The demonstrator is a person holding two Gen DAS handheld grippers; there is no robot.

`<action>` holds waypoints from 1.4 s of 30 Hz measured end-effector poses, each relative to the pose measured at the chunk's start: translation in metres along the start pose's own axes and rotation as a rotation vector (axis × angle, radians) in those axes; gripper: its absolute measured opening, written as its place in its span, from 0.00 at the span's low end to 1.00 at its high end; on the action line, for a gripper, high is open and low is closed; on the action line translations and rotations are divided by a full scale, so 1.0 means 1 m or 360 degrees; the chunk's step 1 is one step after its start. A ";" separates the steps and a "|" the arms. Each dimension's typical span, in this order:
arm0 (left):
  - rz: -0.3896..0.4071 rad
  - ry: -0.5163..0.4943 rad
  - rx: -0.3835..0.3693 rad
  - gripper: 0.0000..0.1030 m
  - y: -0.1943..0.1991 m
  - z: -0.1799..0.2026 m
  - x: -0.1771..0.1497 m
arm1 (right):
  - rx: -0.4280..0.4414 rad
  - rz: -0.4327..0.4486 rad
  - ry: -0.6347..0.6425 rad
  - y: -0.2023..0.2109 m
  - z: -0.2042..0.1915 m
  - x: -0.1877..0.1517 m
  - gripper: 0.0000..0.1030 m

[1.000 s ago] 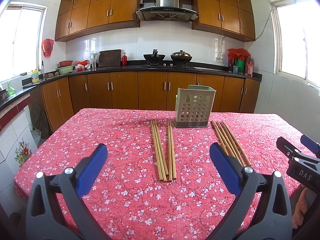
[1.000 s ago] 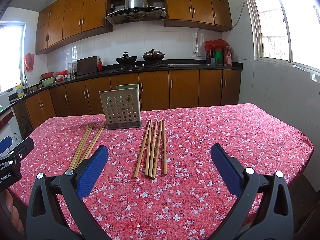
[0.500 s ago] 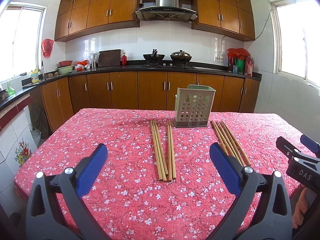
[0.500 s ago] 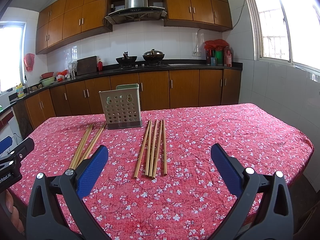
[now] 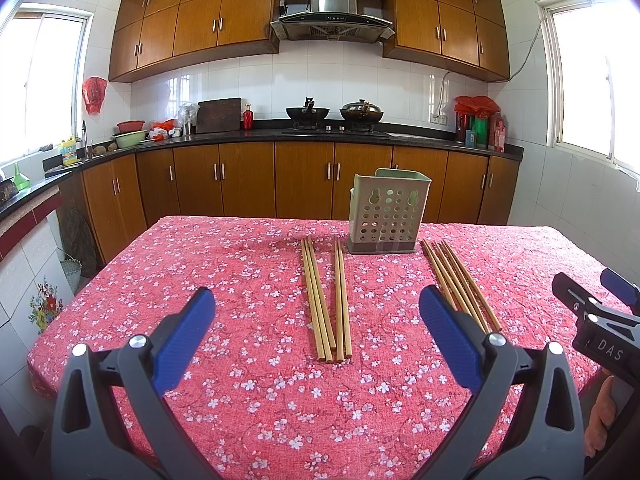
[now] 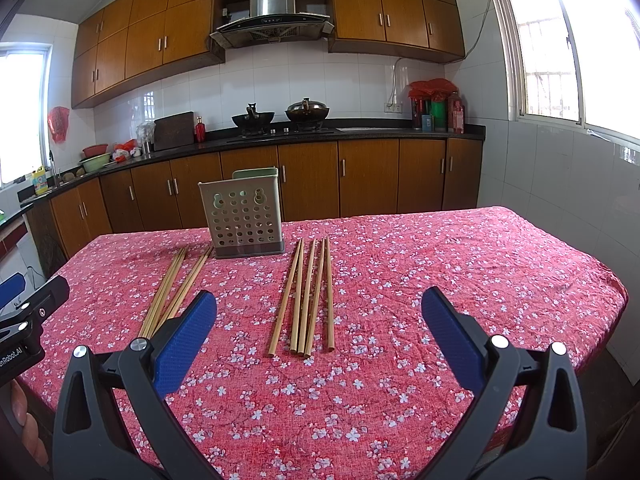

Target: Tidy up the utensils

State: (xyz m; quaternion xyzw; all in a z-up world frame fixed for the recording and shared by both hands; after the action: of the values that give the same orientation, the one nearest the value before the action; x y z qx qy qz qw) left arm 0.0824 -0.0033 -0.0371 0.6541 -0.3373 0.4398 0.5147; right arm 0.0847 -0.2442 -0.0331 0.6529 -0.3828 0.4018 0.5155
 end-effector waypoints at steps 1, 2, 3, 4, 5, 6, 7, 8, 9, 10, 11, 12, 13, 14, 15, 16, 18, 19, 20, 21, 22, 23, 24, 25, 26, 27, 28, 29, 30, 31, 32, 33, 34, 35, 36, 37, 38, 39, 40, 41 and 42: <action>0.0001 -0.0001 0.0000 0.96 0.000 0.000 0.000 | 0.0000 0.0000 -0.0001 0.000 0.000 0.000 0.98; 0.0002 -0.0003 0.0001 0.96 0.001 -0.001 0.000 | 0.0001 -0.0001 -0.0001 0.000 0.000 0.000 0.98; 0.0006 -0.0008 0.0008 0.96 0.001 0.000 -0.001 | 0.0001 -0.0002 -0.0002 0.000 0.000 0.000 0.98; 0.0005 -0.0007 0.0010 0.96 0.000 -0.001 -0.002 | 0.0004 -0.0003 -0.0003 0.000 -0.001 -0.001 0.98; 0.0004 -0.0009 0.0019 0.96 -0.001 -0.001 -0.003 | 0.0012 -0.0005 -0.0008 -0.001 -0.001 -0.001 0.98; 0.0004 -0.0011 0.0020 0.96 -0.004 0.003 -0.007 | 0.0027 -0.0008 -0.0018 -0.002 0.000 -0.001 0.98; -0.0014 -0.0017 0.0043 0.96 -0.009 0.003 -0.011 | 0.0048 -0.0018 -0.0035 -0.006 0.001 -0.002 0.98; -0.0024 -0.0018 0.0038 0.96 -0.011 0.003 -0.012 | 0.0054 -0.0033 -0.0048 -0.008 0.002 -0.004 0.98; -0.0053 -0.0026 0.0037 0.96 -0.017 0.003 -0.015 | 0.0065 -0.0058 -0.0073 -0.013 0.004 -0.007 0.98; -0.0064 -0.0029 0.0040 0.96 -0.020 0.004 -0.015 | 0.0069 -0.0094 -0.0114 -0.019 0.008 -0.010 0.98; -0.0094 -0.0035 0.0048 0.96 -0.026 0.003 -0.016 | 0.0061 -0.0136 -0.0163 -0.025 0.015 -0.014 0.98; -0.0147 -0.0038 0.0071 0.96 -0.037 0.000 -0.020 | 0.0049 -0.0164 -0.0193 -0.029 0.019 -0.017 0.98; -0.0190 -0.0033 0.0077 0.96 -0.045 -0.004 -0.022 | 0.0029 -0.0212 -0.0241 -0.037 0.029 -0.022 0.98; -0.0230 -0.0023 0.0076 0.96 -0.052 -0.009 -0.023 | 0.0014 -0.0261 -0.0278 -0.045 0.038 -0.026 0.95; -0.0262 -0.0014 0.0079 0.96 -0.058 -0.012 -0.023 | 0.0007 -0.0297 -0.0296 -0.050 0.045 -0.028 0.89; -0.0339 -0.0004 0.0118 0.96 -0.074 -0.020 -0.026 | -0.0011 -0.0365 -0.0316 -0.061 0.053 -0.032 0.73; -0.0425 0.0003 0.0143 0.95 -0.094 -0.029 -0.028 | -0.0021 -0.0483 -0.0384 -0.082 0.069 -0.040 0.57; -0.0459 0.0008 0.0144 0.94 -0.103 -0.033 -0.030 | -0.0011 -0.0508 -0.0412 -0.089 0.073 -0.042 0.47; -0.0475 0.0010 0.0143 0.89 -0.107 -0.034 -0.030 | -0.0001 -0.0543 -0.0442 -0.098 0.077 -0.044 0.42; -0.0502 0.0011 0.0137 0.83 -0.114 -0.036 -0.032 | 0.0002 -0.0559 -0.0450 -0.103 0.078 -0.045 0.40; -0.0551 0.0006 0.0119 0.79 -0.125 -0.036 -0.035 | 0.0019 -0.0581 -0.0446 -0.110 0.078 -0.045 0.36; -0.0572 0.0003 0.0108 0.71 -0.129 -0.033 -0.037 | 0.0033 -0.0601 -0.0421 -0.117 0.075 -0.044 0.33; -0.0615 -0.0005 0.0080 0.66 -0.137 -0.031 -0.041 | 0.0045 -0.0622 -0.0382 -0.125 0.072 -0.044 0.32; -0.0639 -0.0009 0.0063 0.63 -0.141 -0.028 -0.043 | 0.0052 -0.0644 -0.0352 -0.131 0.068 -0.045 0.31; -0.0665 -0.0013 0.0041 0.57 -0.146 -0.025 -0.046 | 0.0060 -0.0666 -0.0335 -0.136 0.066 -0.046 0.31; -0.0696 -0.0016 0.0002 0.52 -0.151 -0.020 -0.049 | 0.0071 -0.0700 -0.0324 -0.143 0.064 -0.049 0.31; -0.0711 -0.0020 -0.0017 0.50 -0.151 -0.016 -0.051 | 0.0077 -0.0731 -0.0323 -0.148 0.063 -0.052 0.30; -0.0726 -0.0024 -0.0047 0.46 -0.153 -0.011 -0.052 | 0.0080 -0.0774 -0.0317 -0.154 0.061 -0.058 0.23; -0.0738 -0.0031 -0.0073 0.41 -0.155 -0.006 -0.053 | 0.0063 -0.0823 -0.0307 -0.159 0.062 -0.065 0.18; -0.0748 -0.0040 -0.0093 0.40 -0.158 -0.002 -0.054 | 0.0046 -0.0817 -0.0297 -0.160 0.065 -0.066 0.10; -0.0755 -0.0047 -0.0104 0.35 -0.158 0.003 -0.053 | 0.0022 -0.0786 -0.0288 -0.159 0.067 -0.065 0.08; -0.0763 -0.0059 -0.0128 0.31 -0.160 0.008 -0.054 | 0.0017 -0.0782 -0.0293 -0.158 0.069 -0.065 0.08; -0.0767 -0.0069 -0.0138 0.29 -0.162 0.012 -0.054 | 0.0021 -0.0778 -0.0317 -0.157 0.070 -0.066 0.08; -0.0768 -0.0086 -0.0146 0.25 -0.164 0.017 -0.054 | 0.0025 -0.0774 -0.0331 -0.157 0.071 -0.066 0.08; -0.0773 -0.0108 -0.0152 0.21 -0.166 0.021 -0.054 | 0.0025 -0.0772 -0.0328 -0.157 0.071 -0.066 0.08; -0.0778 -0.0119 -0.0157 0.20 -0.168 0.023 -0.055 | 0.0023 -0.0774 -0.0320 -0.157 0.071 -0.066 0.08; -0.0783 -0.0126 -0.0158 0.19 -0.169 0.025 -0.055 | 0.0019 -0.0774 -0.0304 -0.156 0.070 -0.066 0.08; -0.0798 -0.0137 -0.0165 0.17 -0.171 0.027 -0.056 | 0.0014 -0.0772 -0.0289 -0.156 0.070 -0.066 0.08; -0.0808 -0.0144 -0.0165 0.16 -0.173 0.028 -0.058 | 0.0010 -0.0773 -0.0284 -0.158 0.070 -0.066 0.08; -0.0825 -0.0153 -0.0162 0.15 -0.174 0.029 -0.059 | 0.0008 -0.0773 -0.0282 -0.158 0.070 -0.066 0.08; -0.0843 -0.0160 -0.0160 0.14 -0.175 0.029 -0.062 | 0.0007 -0.0772 -0.0282 -0.157 0.070 -0.066 0.08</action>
State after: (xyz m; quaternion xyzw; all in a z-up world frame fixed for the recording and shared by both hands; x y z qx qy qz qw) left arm 0.2214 0.0099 -0.1622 0.7142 -0.2009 0.2395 0.6262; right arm 0.2117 -0.2800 -0.1613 0.7594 -0.2580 0.2084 0.5598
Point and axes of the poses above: each gripper's, at about its wrist camera, not at the fingertips, and y roughly against the way its jaws point, z to its right, x to its top, the point moved 9 cm from there along -y, roughly the way its jaws point, and after that the axes turned 14 degrees about x, right-handed, at the moved point
